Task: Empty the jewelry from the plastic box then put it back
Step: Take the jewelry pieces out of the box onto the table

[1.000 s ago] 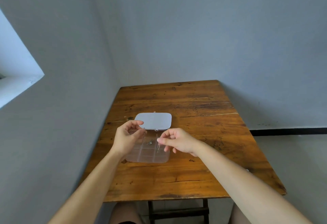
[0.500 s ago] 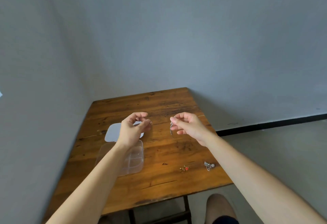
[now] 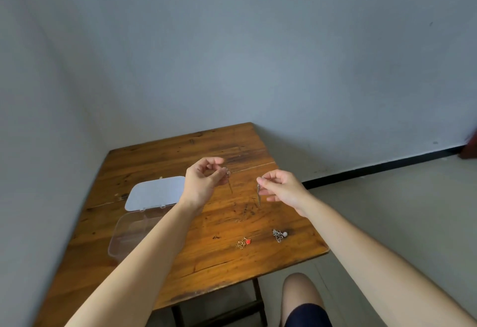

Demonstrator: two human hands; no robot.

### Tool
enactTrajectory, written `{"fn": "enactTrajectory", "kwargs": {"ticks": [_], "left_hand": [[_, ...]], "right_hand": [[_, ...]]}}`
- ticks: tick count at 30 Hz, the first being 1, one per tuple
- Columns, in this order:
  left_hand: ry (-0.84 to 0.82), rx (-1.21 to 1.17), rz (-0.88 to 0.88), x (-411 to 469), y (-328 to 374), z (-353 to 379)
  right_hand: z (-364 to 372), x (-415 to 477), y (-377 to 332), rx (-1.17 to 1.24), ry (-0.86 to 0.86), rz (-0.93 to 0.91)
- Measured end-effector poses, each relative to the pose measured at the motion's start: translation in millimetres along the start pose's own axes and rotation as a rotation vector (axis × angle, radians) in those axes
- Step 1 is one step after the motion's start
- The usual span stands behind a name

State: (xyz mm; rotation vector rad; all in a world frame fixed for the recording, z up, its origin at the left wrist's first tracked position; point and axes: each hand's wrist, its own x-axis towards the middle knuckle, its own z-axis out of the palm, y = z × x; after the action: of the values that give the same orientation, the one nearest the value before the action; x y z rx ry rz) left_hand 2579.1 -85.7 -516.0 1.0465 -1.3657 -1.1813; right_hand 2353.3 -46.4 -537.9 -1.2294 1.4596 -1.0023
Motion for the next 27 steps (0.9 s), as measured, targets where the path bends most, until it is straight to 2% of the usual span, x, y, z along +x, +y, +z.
{"fn": "enactTrajectory", "kwargs": {"ticks": [6, 10, 13, 17, 22, 27], "left_hand": [[0.047, 0.163, -0.245, -16.4, -61.4, -0.2], [-0.027, 0.363, -0.416, -33.1, -94.0, -11.1], [-0.044, 0.378, -0.405, -37.7, -90.9, -19.1], [-0.072, 0.438, -0.267, -38.5, -74.2, -36.2], [0.031, 0.616, -0.163, -43.9, -66.3, -81.2], [0.101, 0.736, -0.2, -50.6, -71.9, -138.5]], "right_hand": [[-3.6, 6.7, 60.1, -0.193, 0.013, 0.138], [-5.2, 8.2, 76.6, -0.313, 0.021, 0.163], [-4.0, 11.8, 70.3, -0.399, 0.026, 0.129], [11.0, 15.0, 48.0, -0.447, 0.004, 0.071], [55.5, 17.2, 24.7, -0.449, -0.077, 0.004], [116.1, 20.2, 9.7, -0.496, -0.23, -0.051]]}}
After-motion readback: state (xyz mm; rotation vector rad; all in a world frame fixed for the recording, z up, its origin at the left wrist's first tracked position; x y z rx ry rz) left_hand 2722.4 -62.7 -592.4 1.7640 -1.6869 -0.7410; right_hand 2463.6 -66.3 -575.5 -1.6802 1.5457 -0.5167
